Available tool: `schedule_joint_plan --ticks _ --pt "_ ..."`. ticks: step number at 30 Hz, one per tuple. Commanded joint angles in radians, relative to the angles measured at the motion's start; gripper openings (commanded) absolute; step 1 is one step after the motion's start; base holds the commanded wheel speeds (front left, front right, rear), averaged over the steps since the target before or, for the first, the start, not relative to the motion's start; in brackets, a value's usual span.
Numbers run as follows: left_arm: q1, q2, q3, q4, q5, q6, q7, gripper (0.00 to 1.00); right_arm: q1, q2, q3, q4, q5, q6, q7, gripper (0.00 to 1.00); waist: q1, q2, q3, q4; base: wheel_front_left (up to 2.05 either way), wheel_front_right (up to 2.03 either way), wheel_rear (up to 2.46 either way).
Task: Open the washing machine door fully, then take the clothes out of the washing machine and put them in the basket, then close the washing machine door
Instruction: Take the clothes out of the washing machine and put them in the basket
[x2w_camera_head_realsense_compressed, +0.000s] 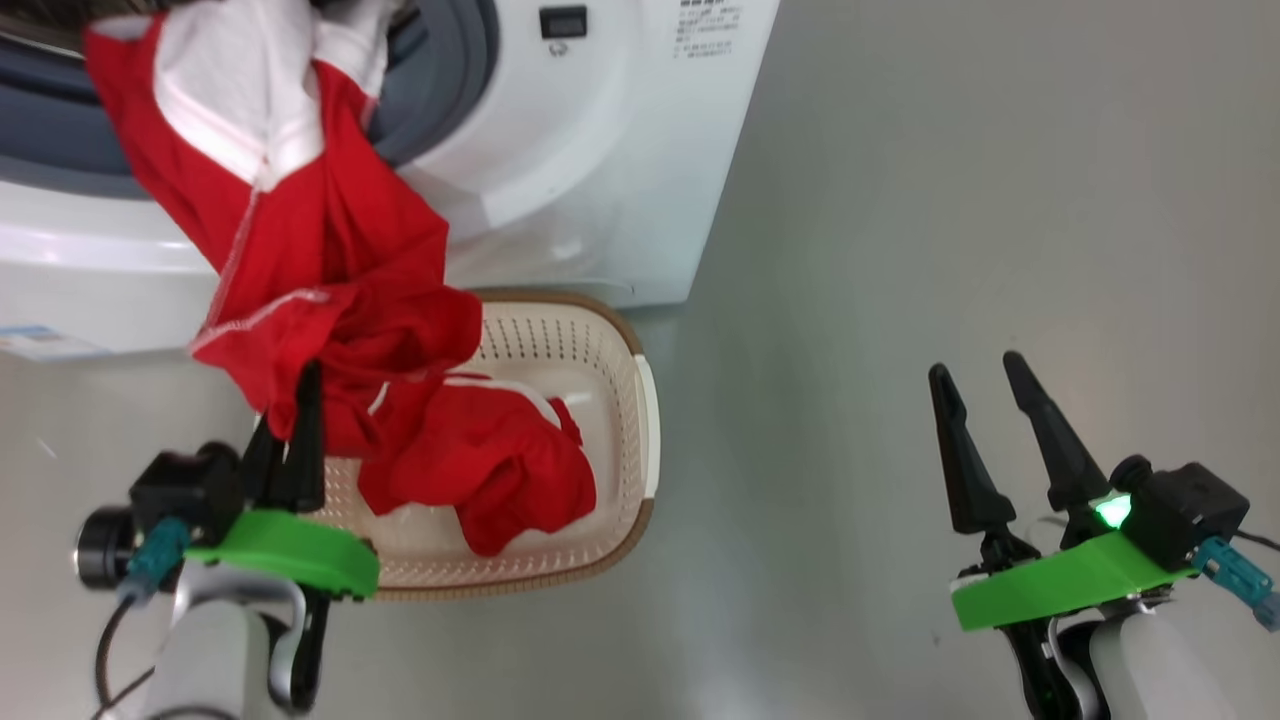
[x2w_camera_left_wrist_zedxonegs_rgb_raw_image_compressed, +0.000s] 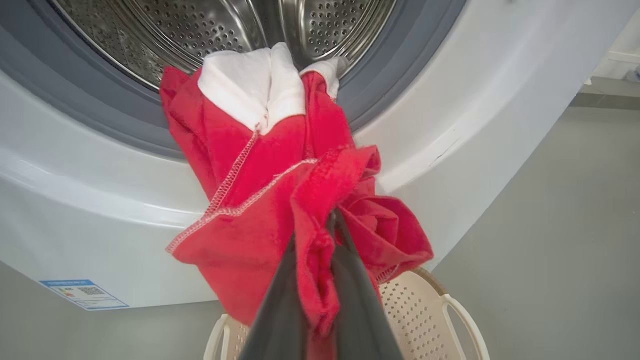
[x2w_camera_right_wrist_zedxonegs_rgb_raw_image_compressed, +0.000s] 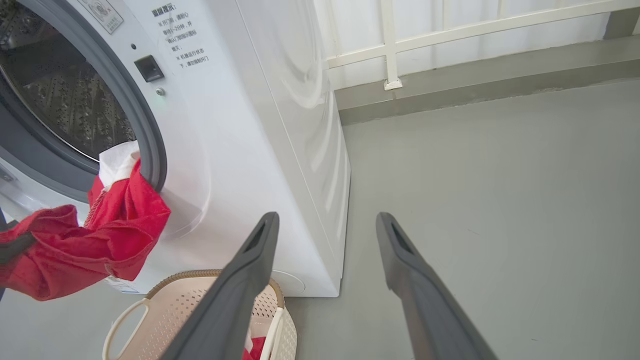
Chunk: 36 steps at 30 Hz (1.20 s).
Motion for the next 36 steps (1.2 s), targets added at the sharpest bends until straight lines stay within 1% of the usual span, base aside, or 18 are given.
schedule_joint_plan --ticks 1,11,17,19,21,22,23,26,32,33,34,36 --pt "-0.029 0.028 0.02 -0.002 0.007 -0.005 -0.009 0.0 -0.017 -0.002 0.024 -0.028 -0.002 0.005 -0.006 1.0 0.0 0.0 0.042 -0.005 0.0 0.0 0.0" --pt "-0.185 0.067 0.012 0.236 0.03 -0.006 -0.009 0.0 -0.067 -0.002 0.04 -0.038 0.004 0.005 -0.006 1.0 0.0 0.0 0.148 -0.023 0.0 0.0 0.0" --pt "-0.265 0.086 0.007 0.325 0.038 -0.006 -0.009 0.0 -0.088 -0.002 0.055 -0.042 0.007 0.005 -0.006 1.0 0.0 0.0 0.183 -0.038 0.0 0.0 0.0" --pt "-0.291 0.095 0.002 0.348 0.041 -0.006 -0.009 0.05 -0.094 -0.002 0.058 -0.041 0.007 0.005 -0.006 1.0 0.0 0.0 0.194 -0.042 0.0 0.0 0.0" --pt "-0.316 0.104 0.0 0.373 0.043 -0.006 -0.009 0.15 -0.101 -0.002 0.062 -0.042 0.007 0.005 -0.006 1.0 0.0 0.0 0.202 -0.046 0.0 0.0 0.0" --pt "-0.328 0.107 0.0 0.385 0.044 -0.006 -0.009 0.22 -0.104 -0.002 0.064 -0.042 0.007 0.005 -0.006 1.0 0.0 0.0 0.206 -0.049 0.0 0.0 0.0" --pt "-0.339 0.11 -0.002 0.397 0.045 -0.006 -0.009 0.34 -0.107 -0.002 0.066 -0.042 0.007 0.005 -0.006 1.0 0.0 0.0 0.208 -0.05 0.0 0.0 0.0" --pt "-0.367 0.117 -0.005 0.425 0.047 -0.006 -0.009 0.47 -0.111 -0.002 0.072 -0.041 0.007 0.005 -0.006 1.0 0.0 0.0 0.213 -0.056 0.0 0.0 0.0" --pt "-0.403 0.131 -0.011 0.463 0.044 -0.006 -0.009 0.87 -0.116 -0.002 0.072 -0.043 0.003 0.005 -0.006 1.0 0.0 0.0 0.221 -0.062 0.0 0.0 0.0" --pt "-0.407 0.132 -0.011 0.467 0.044 -0.006 -0.009 0.95 -0.117 -0.002 0.071 -0.043 0.003 0.005 -0.006 1.0 0.0 0.0 0.221 -0.062 0.0 0.0 0.0" --pt "-0.409 0.132 -0.011 0.47 0.043 -0.006 -0.009 1.0 -0.117 -0.002 0.069 -0.043 0.002 0.005 -0.006 1.0 0.0 0.0 0.221 -0.062 0.0 0.0 0.0" --pt "-0.413 0.131 -0.007 0.476 0.041 -0.006 -0.009 1.0 -0.117 -0.002 0.067 -0.044 0.001 0.005 -0.006 1.0 0.0 0.0 0.222 -0.06 0.0 0.0 0.0"
